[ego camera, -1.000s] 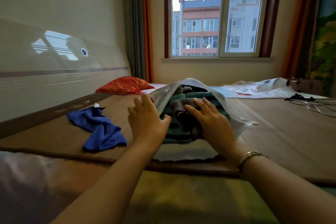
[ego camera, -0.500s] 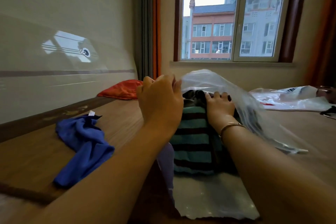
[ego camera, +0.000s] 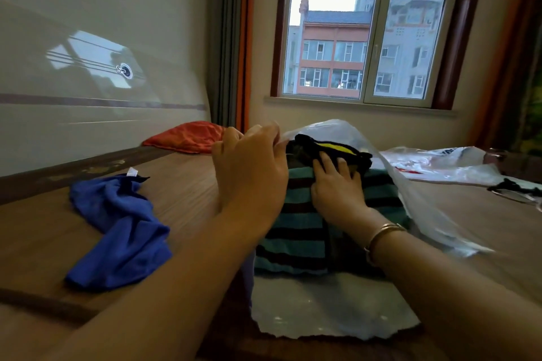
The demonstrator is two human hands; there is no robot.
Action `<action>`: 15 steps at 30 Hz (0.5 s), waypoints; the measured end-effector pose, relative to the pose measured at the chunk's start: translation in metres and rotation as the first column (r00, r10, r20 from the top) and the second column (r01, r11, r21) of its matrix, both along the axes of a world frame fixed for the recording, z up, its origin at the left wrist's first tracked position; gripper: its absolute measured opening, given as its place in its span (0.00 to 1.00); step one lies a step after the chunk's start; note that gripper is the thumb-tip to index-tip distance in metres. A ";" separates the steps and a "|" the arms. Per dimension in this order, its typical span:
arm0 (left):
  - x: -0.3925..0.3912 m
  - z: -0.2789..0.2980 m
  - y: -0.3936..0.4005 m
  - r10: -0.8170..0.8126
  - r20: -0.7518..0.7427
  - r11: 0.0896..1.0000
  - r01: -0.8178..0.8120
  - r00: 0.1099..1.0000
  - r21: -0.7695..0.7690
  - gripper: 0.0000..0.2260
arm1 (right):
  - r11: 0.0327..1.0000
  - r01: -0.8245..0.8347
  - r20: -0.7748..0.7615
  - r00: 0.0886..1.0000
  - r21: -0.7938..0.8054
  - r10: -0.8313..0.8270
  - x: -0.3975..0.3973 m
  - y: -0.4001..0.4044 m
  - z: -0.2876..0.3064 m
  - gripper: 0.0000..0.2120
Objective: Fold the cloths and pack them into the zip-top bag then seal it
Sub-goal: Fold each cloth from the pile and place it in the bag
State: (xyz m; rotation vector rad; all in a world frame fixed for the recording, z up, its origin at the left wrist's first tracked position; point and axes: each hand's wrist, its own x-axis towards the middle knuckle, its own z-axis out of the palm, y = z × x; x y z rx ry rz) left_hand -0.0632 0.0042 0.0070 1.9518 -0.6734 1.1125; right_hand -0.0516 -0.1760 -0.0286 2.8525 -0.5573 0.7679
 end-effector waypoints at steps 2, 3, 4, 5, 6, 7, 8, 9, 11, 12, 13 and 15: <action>0.001 0.000 0.001 0.018 0.004 1.000 -0.018 1.000 -0.009 0.07 | 0.985 -0.064 0.002 0.998 0.159 0.065 0.017 0.001 0.015 0.25; 0.002 0.001 0.001 0.027 0.010 1.000 -0.027 1.000 0.000 0.07 | 0.973 -0.069 0.001 0.997 0.218 0.071 0.026 -0.001 0.022 0.26; 0.003 0.000 0.001 0.032 0.014 0.999 -0.032 0.999 0.009 0.07 | 0.959 -0.057 -0.023 0.998 0.277 0.066 0.033 -0.004 0.029 0.26; 0.005 0.000 0.002 0.029 0.017 0.999 -0.030 0.999 0.011 0.08 | 0.943 -0.034 -0.063 0.996 0.332 0.058 0.039 -0.007 0.033 0.27; 0.006 0.000 0.002 0.023 0.021 1.000 -0.023 1.000 0.008 0.08 | 0.928 -0.018 -0.097 0.994 0.373 0.058 0.043 -0.010 0.036 0.28; 0.006 0.001 0.004 0.017 0.026 1.000 -0.017 1.000 0.000 0.07 | 0.920 -0.016 -0.111 0.992 0.391 0.064 0.044 -0.011 0.039 0.28; 0.007 0.001 0.006 0.016 0.030 1.000 -0.016 0.999 -0.004 0.07 | 0.924 -0.028 -0.108 0.991 0.383 0.075 0.043 -0.010 0.040 0.27; 0.008 0.002 0.008 0.018 0.029 1.000 -0.018 0.999 0.000 0.07 | 0.937 -0.045 -0.095 0.992 0.347 0.083 0.041 -0.007 0.038 0.27; 0.008 0.002 0.012 0.026 0.003 0.999 -0.026 1.000 0.030 0.08 | 0.964 -0.080 -0.047 0.994 0.253 0.095 0.028 0.001 0.030 0.25; 0.006 0.002 0.014 0.031 -0.018 0.998 -0.030 0.999 0.055 0.08 | 0.969 -0.099 -0.014 0.994 0.225 0.105 0.019 0.005 0.024 0.25; 0.003 0.002 0.016 0.038 -0.041 0.996 -0.034 0.998 0.081 0.09 | 0.971 -0.121 0.018 0.993 0.207 0.120 0.008 0.009 0.018 0.26; -0.005 -0.002 0.021 0.054 -0.104 0.990 -0.040 0.993 0.134 0.09 | 0.972 -0.161 0.050 0.987 0.172 0.155 -0.017 0.018 0.008 0.26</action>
